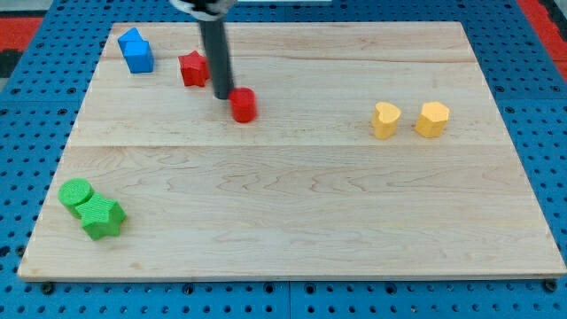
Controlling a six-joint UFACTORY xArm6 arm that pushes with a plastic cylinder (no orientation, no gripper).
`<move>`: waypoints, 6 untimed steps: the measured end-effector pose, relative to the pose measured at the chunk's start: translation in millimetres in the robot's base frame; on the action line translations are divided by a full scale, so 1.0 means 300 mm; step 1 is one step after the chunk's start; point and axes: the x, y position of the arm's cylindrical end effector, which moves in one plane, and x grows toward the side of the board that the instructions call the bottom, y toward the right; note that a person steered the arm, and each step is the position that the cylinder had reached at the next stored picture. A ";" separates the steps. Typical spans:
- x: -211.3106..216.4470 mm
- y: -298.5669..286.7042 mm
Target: Move the red circle left to the yellow heart
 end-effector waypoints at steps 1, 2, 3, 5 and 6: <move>0.020 0.134; 0.043 -0.091; 0.101 0.081; 0.171 0.023; 0.275 0.187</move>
